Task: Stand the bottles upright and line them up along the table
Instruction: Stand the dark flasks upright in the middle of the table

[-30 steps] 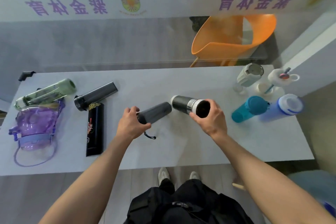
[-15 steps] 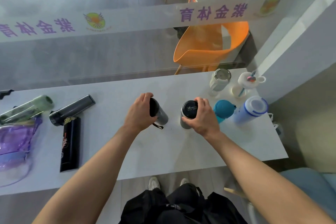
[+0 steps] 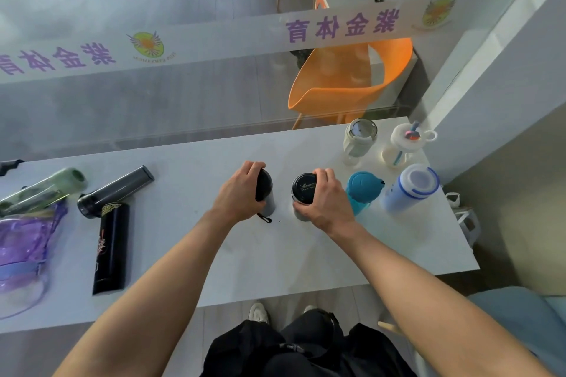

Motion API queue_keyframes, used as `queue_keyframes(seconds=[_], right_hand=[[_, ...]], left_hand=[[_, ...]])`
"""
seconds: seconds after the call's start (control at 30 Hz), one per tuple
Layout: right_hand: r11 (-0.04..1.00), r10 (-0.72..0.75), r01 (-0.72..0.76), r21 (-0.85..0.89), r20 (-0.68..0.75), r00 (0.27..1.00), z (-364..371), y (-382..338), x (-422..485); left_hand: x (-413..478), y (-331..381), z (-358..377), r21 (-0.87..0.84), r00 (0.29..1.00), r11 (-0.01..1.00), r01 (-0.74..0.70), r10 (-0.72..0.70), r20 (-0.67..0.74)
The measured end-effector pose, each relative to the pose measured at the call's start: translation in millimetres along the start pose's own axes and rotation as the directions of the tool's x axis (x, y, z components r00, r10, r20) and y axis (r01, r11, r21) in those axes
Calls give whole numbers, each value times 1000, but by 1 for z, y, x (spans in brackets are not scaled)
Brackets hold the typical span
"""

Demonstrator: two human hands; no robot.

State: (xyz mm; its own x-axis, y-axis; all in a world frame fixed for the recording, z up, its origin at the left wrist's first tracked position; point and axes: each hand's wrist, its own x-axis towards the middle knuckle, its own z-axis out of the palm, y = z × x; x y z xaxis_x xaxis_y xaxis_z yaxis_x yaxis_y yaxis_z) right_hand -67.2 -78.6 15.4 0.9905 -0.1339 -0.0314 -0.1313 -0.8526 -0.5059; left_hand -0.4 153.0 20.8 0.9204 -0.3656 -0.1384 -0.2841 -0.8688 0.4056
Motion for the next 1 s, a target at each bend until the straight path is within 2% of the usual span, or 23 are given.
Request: queue_keyframes(seconds=[0.17, 0.23, 0.3, 0.37, 0.43, 0.57, 0.73, 0.9, 1.0], right_hand=[[998, 8, -7, -62, 24, 1000, -5, -4, 1], [996, 9, -11, -83, -20, 1000, -13, -13, 0], [996, -89, 87, -22, -181, 979, -21, -27, 0], [966, -235, 256, 23, -323, 917, -27, -50, 3], [926, -335, 375, 51, -347, 876, -27, -83, 9], [857, -461, 503, 116, -269, 846, 2, -158, 12], [842, -519, 513, 167, -6, 854, 76, -223, -6], [897, -442, 431, 99, 238, 865, 163, -274, -12], [937, -336, 349, 22, 330, 882, 210, -303, -6]], left_hand=[[-1, 3, -4, -10, 1000, 1000, 12, -12, 26], [-5, 2, -11, -27, 1000, 999, 16, -17, -7], [-15, -3, -22, -38, 997, 999, 35, -38, -66], [-29, -15, -35, -48, 987, 995, 86, -92, -132], [-47, -38, -46, -52, 969, 988, 143, -151, -195], [-92, -103, -63, -48, 918, 955, 291, -293, -268], [-146, -195, -76, -45, 847, 893, 449, -441, -297], [-176, -298, -81, -77, 793, 838, 540, -537, -286], [-179, -349, -86, -43, 820, 831, 554, -554, -140]])
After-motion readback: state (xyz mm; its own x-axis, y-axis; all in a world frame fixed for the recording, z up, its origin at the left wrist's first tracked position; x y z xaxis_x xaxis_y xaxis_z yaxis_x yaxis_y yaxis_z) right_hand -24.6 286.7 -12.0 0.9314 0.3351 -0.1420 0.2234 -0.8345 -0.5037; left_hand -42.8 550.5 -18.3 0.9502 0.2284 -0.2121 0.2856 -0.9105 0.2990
